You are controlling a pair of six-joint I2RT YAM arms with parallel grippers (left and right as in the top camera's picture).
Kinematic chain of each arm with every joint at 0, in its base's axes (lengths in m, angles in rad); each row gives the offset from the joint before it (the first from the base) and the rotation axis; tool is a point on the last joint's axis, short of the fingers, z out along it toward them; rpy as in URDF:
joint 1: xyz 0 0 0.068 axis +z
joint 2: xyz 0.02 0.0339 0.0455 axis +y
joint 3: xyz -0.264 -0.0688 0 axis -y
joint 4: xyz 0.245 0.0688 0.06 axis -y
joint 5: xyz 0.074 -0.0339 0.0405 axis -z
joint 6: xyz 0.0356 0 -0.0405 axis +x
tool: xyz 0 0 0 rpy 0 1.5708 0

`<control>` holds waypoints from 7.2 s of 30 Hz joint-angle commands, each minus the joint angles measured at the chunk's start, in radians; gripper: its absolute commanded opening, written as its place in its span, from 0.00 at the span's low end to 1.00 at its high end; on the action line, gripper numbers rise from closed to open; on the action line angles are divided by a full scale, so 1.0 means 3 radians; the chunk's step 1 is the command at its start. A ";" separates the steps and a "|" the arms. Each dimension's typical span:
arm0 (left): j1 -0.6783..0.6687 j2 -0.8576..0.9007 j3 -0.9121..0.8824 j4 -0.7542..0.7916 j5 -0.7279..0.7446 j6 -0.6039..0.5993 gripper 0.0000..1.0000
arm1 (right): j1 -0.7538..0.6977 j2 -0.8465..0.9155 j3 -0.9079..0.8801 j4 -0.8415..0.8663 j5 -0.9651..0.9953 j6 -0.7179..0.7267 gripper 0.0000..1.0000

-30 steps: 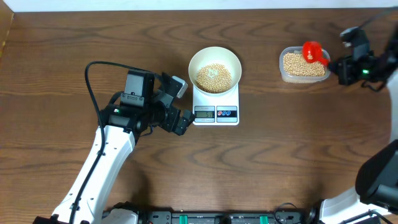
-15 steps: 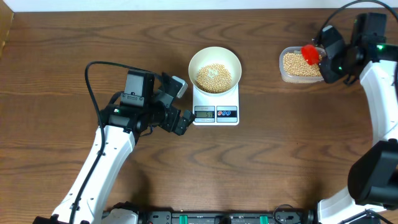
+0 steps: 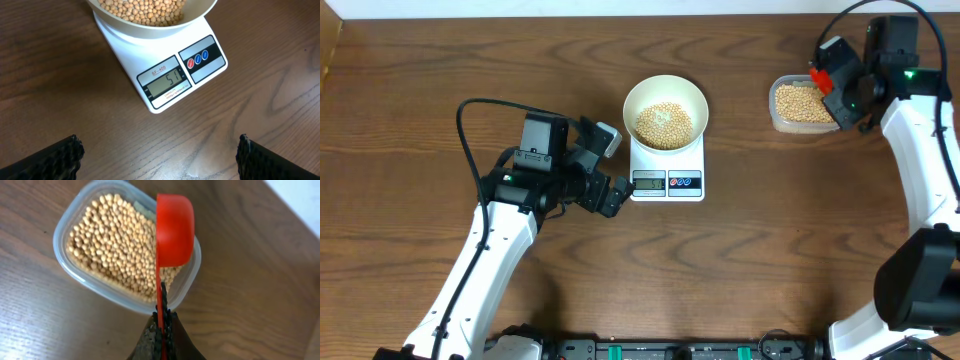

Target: Scoop item into bowl and weigh 50g on scale

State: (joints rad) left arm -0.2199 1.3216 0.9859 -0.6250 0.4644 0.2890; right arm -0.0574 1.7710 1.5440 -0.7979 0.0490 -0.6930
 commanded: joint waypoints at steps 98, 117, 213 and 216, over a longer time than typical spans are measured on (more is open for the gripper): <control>-0.0001 0.0009 -0.0001 -0.0009 -0.0018 0.0020 1.00 | 0.1272 0.0593 0.0039 0.0127 -0.2108 0.0075 0.01; -0.0001 0.0009 -0.0001 -0.0009 -0.0019 0.0020 1.00 | 0.0841 0.0593 0.0039 0.0154 -0.2616 0.0146 0.01; -0.0001 0.0009 -0.0001 -0.0009 -0.0019 0.0020 1.00 | 0.0177 0.0415 0.0046 0.0365 -0.3978 0.0830 0.01; -0.0001 0.0009 -0.0001 -0.0009 -0.0018 0.0020 1.00 | 0.0003 0.0323 0.0046 0.0314 -0.3976 0.0838 0.01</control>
State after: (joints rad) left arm -0.2199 1.3216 0.9859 -0.6250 0.4644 0.2890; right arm -0.0124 1.9316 1.5448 -0.6949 -1.0916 -0.4763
